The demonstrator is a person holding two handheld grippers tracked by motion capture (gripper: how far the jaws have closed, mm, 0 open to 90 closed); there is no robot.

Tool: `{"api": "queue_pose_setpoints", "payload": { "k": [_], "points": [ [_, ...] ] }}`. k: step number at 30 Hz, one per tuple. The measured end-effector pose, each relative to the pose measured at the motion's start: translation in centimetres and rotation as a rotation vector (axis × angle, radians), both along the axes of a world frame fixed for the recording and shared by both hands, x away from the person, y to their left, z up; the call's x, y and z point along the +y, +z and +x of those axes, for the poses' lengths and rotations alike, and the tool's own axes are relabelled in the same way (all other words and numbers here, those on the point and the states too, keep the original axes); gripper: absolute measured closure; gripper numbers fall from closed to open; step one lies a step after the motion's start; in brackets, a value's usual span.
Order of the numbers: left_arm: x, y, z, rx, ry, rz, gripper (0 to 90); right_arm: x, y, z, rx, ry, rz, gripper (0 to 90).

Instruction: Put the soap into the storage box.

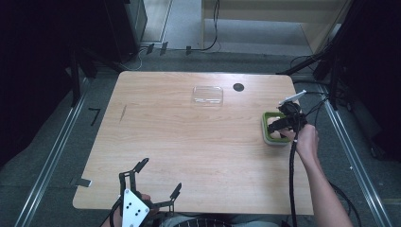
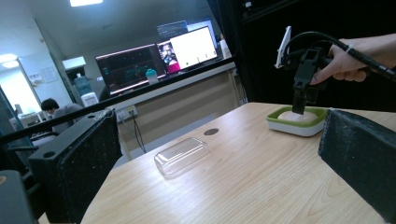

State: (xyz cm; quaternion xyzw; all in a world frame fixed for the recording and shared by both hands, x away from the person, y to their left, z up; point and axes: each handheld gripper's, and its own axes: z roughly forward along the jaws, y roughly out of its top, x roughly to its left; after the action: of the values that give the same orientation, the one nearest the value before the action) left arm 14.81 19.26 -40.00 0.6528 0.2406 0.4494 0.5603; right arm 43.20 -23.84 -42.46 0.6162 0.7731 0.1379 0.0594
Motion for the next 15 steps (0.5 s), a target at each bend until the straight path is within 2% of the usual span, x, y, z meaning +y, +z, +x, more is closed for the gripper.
{"api": "queue_pose_setpoints", "payload": {
  "k": [5, 15],
  "points": [
    [0.0, 0.0, 0.0, 0.0, 0.002, 0.0, 0.0, 0.3, 0.7, -1.2, 0.017, 0.048, -0.012, 13.7],
    [0.0, 0.0, 0.0, -0.001, -0.001, 0.0, 0.0, 1.2, 2.0, -3.9, 0.016, 0.137, -0.06, 13.1]
  ]
}}
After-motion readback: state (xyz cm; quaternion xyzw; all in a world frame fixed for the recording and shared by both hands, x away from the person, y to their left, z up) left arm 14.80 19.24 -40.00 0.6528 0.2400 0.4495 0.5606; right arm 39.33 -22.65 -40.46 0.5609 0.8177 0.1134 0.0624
